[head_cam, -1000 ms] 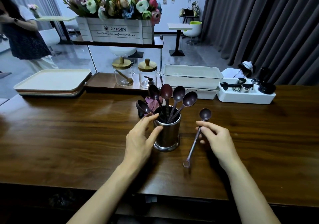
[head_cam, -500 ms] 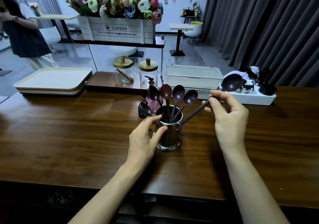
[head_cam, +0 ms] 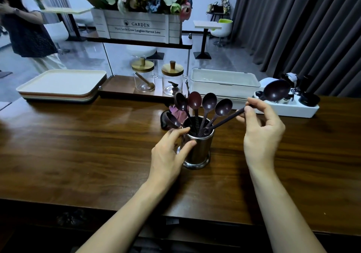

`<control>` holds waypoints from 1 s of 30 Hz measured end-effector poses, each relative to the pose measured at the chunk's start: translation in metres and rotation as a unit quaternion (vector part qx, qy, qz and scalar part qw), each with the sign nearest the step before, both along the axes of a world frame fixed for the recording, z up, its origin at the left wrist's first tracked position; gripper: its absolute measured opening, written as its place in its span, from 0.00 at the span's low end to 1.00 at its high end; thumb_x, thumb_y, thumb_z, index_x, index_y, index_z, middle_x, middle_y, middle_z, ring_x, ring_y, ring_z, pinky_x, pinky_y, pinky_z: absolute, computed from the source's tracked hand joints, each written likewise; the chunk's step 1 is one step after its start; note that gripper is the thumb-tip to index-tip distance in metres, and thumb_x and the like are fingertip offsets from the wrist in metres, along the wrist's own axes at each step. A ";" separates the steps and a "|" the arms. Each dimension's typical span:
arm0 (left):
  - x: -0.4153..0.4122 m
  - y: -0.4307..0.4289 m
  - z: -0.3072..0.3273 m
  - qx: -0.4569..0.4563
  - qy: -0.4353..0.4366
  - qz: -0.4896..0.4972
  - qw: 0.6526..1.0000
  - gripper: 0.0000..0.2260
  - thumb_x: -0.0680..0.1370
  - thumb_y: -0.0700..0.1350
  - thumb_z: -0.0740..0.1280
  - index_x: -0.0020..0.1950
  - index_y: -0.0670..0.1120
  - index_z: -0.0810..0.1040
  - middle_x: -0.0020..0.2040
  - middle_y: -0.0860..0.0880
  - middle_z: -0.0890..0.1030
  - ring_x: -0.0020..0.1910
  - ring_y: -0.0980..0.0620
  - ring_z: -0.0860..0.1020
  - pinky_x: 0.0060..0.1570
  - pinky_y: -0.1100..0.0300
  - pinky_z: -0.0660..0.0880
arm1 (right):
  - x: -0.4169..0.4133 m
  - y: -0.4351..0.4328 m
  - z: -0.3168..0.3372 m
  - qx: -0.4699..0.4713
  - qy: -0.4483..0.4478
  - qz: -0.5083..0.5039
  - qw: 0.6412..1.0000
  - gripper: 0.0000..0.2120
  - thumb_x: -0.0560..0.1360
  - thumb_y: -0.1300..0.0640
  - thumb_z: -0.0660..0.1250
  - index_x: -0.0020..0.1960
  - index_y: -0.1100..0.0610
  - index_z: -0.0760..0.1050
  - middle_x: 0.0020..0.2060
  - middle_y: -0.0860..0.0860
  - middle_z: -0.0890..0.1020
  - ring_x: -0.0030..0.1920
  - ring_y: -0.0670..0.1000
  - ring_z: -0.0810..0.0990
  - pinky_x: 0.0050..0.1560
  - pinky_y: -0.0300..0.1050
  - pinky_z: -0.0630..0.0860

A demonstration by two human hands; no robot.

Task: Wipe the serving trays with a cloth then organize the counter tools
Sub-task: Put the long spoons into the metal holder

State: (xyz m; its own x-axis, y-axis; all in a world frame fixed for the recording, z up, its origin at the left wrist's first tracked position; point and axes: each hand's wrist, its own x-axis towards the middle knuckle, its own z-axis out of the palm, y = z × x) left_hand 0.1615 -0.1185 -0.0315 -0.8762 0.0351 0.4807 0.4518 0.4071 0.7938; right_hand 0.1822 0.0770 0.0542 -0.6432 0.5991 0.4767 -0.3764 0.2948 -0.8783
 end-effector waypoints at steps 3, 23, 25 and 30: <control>0.001 0.000 -0.001 0.000 0.002 0.002 1.000 0.18 0.77 0.61 0.69 0.64 0.57 0.79 0.58 0.59 0.81 0.54 0.59 0.81 0.50 0.49 0.81 | -0.001 -0.003 -0.004 0.059 -0.029 0.020 0.998 0.09 0.81 0.62 0.67 0.59 0.56 0.81 0.50 0.48 0.85 0.45 0.46 0.86 0.49 0.42 0.83; -0.002 -0.003 0.001 -0.047 0.027 0.010 0.998 0.17 0.77 0.60 0.69 0.63 0.55 0.79 0.57 0.57 0.81 0.48 0.57 0.82 0.46 0.53 0.81 | 0.008 -0.040 -0.038 0.207 -0.152 -0.003 0.966 0.08 0.78 0.55 0.70 0.52 0.43 0.83 0.44 0.36 0.79 0.51 0.41 0.78 0.48 0.26 0.69; -0.002 -0.003 0.001 -0.050 0.028 0.009 0.998 0.17 0.77 0.61 0.68 0.63 0.56 0.79 0.56 0.57 0.81 0.47 0.57 0.82 0.46 0.53 0.81 | 0.010 -0.042 -0.037 0.209 -0.153 -0.006 0.966 0.08 0.78 0.55 0.70 0.52 0.43 0.83 0.45 0.35 0.78 0.52 0.41 0.77 0.48 0.23 0.67; -0.004 -0.006 0.001 -0.054 0.024 -0.005 0.998 0.17 0.77 0.62 0.68 0.63 0.57 0.78 0.56 0.56 0.81 0.46 0.53 0.83 0.43 0.51 0.81 | 0.014 -0.047 -0.038 0.235 -0.168 -0.023 0.957 0.10 0.78 0.55 0.71 0.56 0.43 0.84 0.44 0.35 0.75 0.52 0.43 0.77 0.48 0.22 0.67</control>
